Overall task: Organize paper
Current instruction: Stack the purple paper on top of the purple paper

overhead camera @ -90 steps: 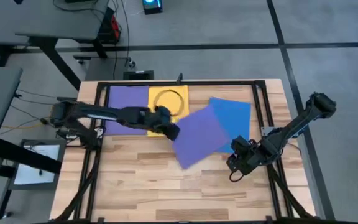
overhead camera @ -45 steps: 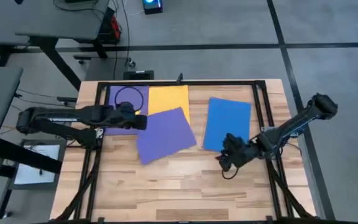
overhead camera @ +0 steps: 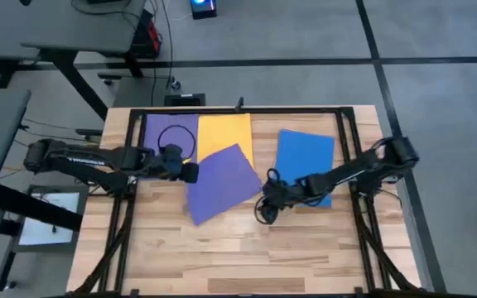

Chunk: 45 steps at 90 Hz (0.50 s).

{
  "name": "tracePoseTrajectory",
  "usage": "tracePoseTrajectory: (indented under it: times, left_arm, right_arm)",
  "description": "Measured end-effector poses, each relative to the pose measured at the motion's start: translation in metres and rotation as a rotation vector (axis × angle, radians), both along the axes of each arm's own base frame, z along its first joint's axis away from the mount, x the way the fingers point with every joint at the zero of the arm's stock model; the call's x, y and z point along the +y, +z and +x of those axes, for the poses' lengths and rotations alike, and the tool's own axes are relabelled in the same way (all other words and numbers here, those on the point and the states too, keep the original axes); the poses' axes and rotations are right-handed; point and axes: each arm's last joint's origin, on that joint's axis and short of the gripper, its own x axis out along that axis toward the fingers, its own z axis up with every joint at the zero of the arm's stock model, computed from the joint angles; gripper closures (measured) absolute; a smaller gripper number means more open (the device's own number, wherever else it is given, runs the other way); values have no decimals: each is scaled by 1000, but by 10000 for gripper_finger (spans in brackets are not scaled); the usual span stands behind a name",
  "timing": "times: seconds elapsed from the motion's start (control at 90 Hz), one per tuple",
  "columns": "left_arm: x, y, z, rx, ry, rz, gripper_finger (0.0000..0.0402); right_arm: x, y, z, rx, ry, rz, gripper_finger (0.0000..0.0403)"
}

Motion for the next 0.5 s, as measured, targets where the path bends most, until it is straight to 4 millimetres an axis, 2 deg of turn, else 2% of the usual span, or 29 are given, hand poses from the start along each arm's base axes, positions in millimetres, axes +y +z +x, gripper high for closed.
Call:
tracePoseTrajectory:
  times: [0.2,0.333,0.422,0.5]
  left_arm:
    - [-21,-1,-2,-8,-47,-57,401]
    - [-34,0,-4,-25,-82,-86,401]
    - [-40,0,-5,-28,-96,-84,401]
    - [-43,-1,-7,-27,-75,-55,401]
  right_arm:
    - [-11,-14,19,51,36,-70,246]
    - [-31,-12,36,49,101,-160,254]
    - [-60,10,64,-35,157,-300,261]
    - [-81,51,83,-125,165,-372,266]
